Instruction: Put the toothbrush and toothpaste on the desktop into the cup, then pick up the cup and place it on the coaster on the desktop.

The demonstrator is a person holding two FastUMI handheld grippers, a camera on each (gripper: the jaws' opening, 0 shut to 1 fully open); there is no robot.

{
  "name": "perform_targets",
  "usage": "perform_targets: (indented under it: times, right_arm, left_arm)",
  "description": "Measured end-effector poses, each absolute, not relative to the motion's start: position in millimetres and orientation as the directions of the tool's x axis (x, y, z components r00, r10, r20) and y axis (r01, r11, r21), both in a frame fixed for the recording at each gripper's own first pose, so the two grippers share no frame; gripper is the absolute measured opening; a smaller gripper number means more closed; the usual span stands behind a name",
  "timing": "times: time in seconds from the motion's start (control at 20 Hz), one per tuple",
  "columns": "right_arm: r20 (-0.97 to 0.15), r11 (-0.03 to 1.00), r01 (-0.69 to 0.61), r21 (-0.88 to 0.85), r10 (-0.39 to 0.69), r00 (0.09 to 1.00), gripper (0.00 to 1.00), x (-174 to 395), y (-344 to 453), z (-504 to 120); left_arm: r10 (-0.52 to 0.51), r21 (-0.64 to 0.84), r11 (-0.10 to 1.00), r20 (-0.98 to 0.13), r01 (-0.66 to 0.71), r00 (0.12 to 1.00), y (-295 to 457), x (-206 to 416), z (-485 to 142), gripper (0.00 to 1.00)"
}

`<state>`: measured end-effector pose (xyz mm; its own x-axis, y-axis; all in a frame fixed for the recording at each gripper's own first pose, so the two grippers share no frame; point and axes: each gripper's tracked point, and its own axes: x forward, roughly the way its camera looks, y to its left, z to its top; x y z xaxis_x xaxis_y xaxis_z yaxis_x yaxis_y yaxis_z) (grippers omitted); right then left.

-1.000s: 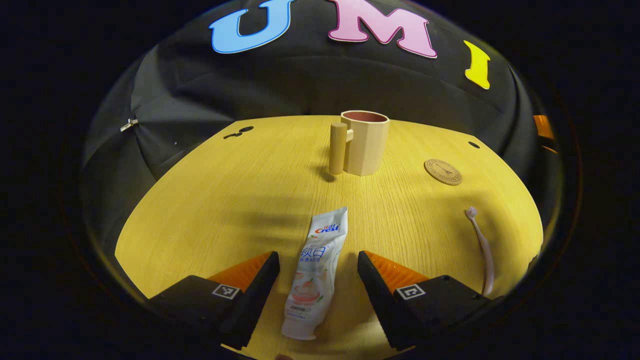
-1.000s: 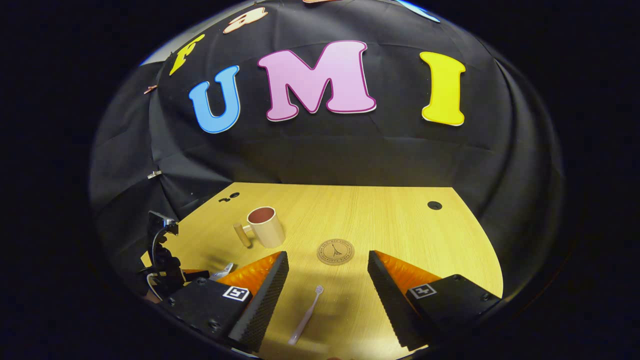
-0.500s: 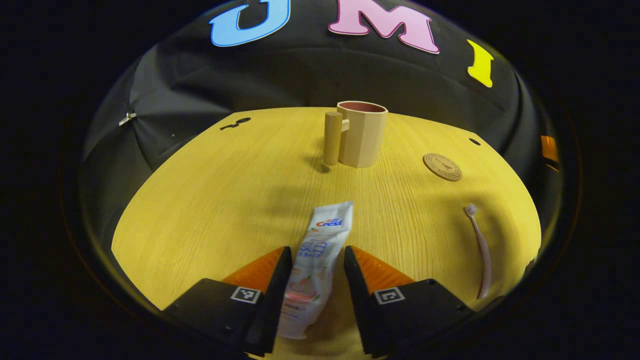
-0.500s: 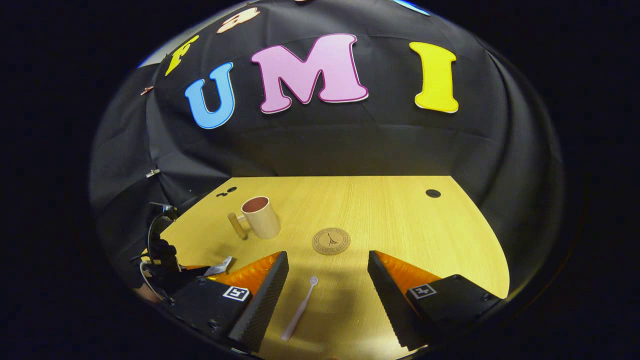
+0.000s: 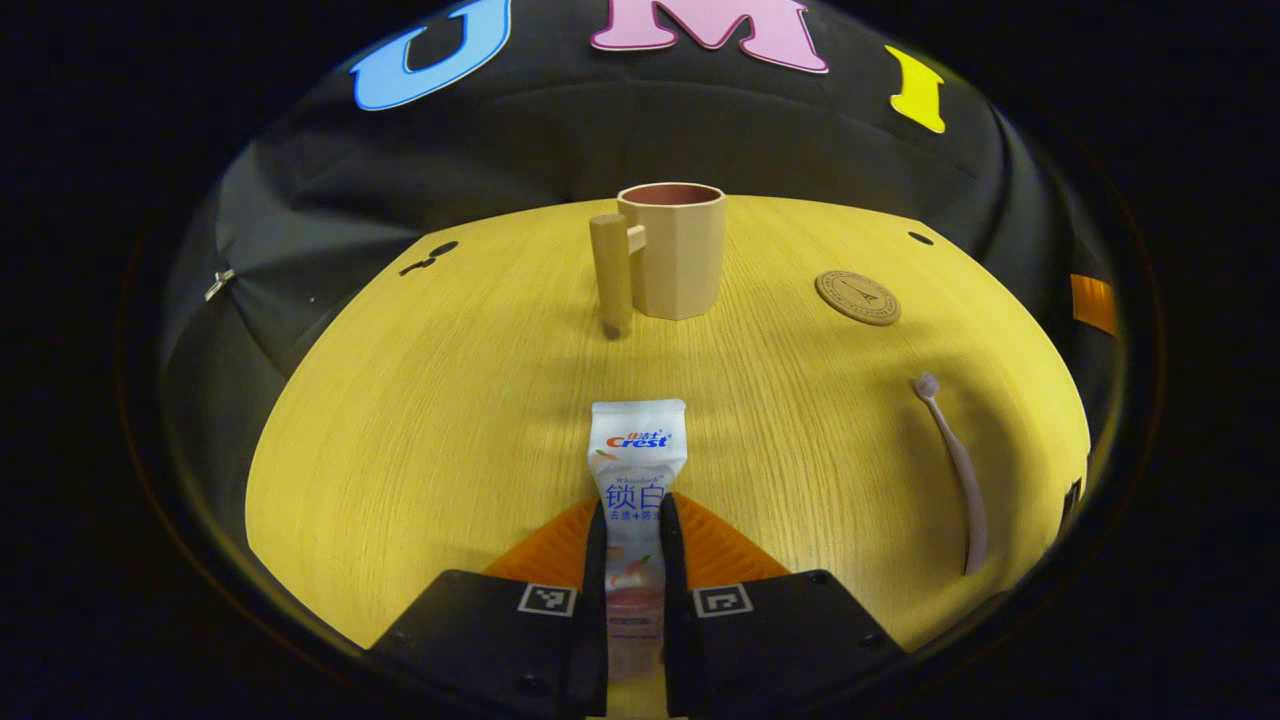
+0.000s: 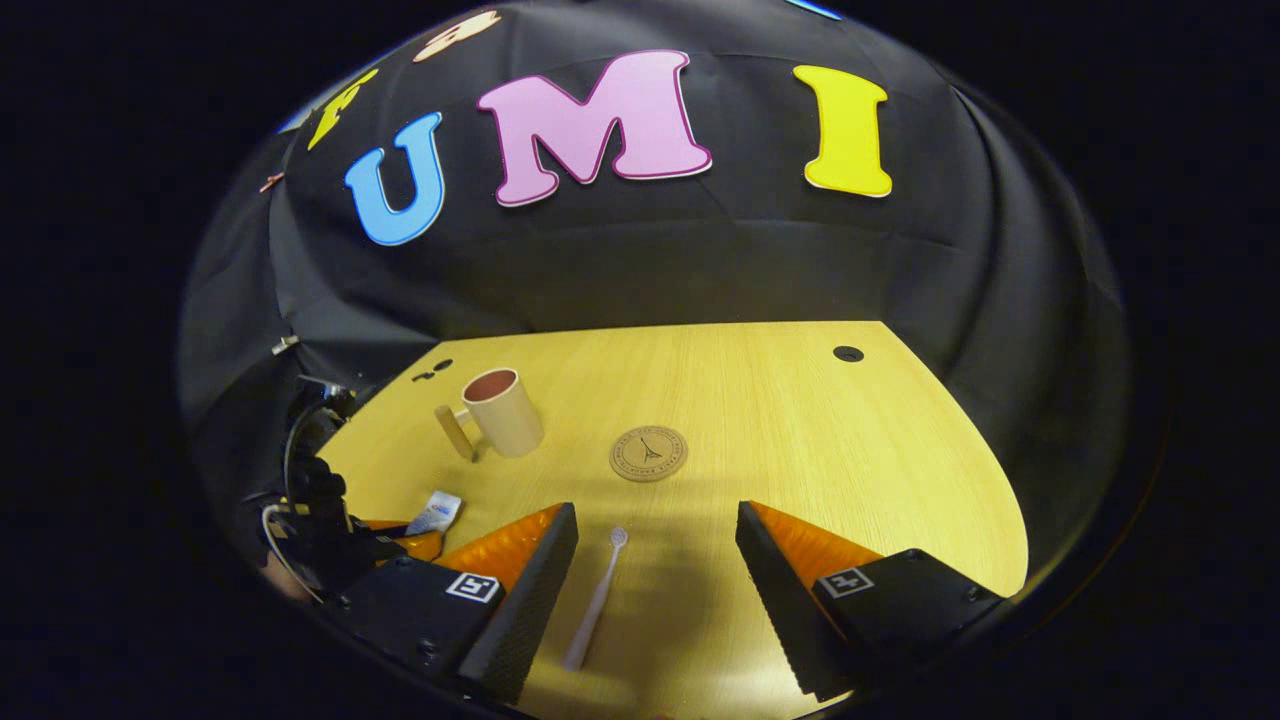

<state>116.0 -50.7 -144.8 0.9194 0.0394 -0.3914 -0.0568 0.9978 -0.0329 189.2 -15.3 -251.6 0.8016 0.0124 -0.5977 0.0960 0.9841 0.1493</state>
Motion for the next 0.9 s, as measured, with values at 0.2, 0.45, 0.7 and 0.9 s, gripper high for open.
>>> perform_targets:
  times: [0.2,0.45,0.7,0.9]
  right_arm:
    - [-0.429,0.999,-0.032,-0.028,0.017,0.903,0.98,116,-44,-155]
    - [-0.48,0.999,-0.042,-0.028,0.023,0.877,0.98,118,-30,-171]
    - [-0.546,0.998,-0.054,-0.033,0.027,0.837,0.99,117,-19,-200]
    - [-0.595,0.994,-0.064,-0.087,0.0,0.804,0.99,116,-16,-225]
  left_arm:
    - [0.006,0.198,0.97,-0.597,0.139,0.803,-18,192,-249,0.21]
    - [-0.029,0.141,0.981,-0.561,0.13,0.827,-19,185,-238,0.17]
    - [-0.033,0.088,0.992,-0.509,0.09,0.86,-9,165,-205,0.17]
    - [0.012,0.109,0.993,-0.502,0.049,0.865,11,138,-195,0.17]
